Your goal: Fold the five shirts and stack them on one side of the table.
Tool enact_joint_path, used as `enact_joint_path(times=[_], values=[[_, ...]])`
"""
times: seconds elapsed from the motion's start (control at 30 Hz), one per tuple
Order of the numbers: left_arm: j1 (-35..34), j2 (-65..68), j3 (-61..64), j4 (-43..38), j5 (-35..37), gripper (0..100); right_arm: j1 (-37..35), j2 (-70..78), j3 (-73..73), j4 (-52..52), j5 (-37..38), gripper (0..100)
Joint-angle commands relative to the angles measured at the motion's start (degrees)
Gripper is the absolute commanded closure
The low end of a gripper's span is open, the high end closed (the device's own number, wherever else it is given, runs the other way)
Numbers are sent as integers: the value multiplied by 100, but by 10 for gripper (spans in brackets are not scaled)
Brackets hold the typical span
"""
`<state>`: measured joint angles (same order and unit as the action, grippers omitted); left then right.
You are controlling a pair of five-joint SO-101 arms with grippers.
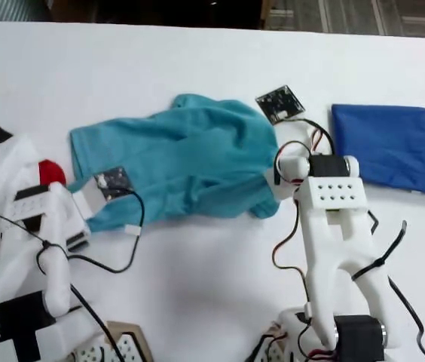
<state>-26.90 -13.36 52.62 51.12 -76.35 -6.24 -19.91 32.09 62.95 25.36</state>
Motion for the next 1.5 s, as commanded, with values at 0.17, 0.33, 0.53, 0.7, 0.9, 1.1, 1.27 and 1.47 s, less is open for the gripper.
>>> enact_joint_path(times=[0.17, 0.33, 0.53, 0.7, 0.9, 1.1, 1.27, 1.47], values=[[-202, -158, -31, -536, -448, 845, -4, -31, -264, 84, -26, 976], [-202, -158, -48, -756, -448, 862, -4, -40, -264, 84, -44, 976], [-211, -158, -4, -642, -431, 976, -4, -66, -264, 92, -62, 976], [-185, -220, -268, -264, -404, 974, -40, -31, -264, 92, -62, 976], [-176, -220, -1033, 905, -396, 973, -48, -31, -264, 92, -62, 976], [-176, -220, -1279, 1213, -404, 974, -48, -48, -264, 84, -62, 976], [-176, -220, -1455, 1301, -246, 974, 4, -84, -316, 57, -352, 976], [-88, -229, -2615, 2295, 413, 974, 31, -462, -1196, 92, -958, 978]])
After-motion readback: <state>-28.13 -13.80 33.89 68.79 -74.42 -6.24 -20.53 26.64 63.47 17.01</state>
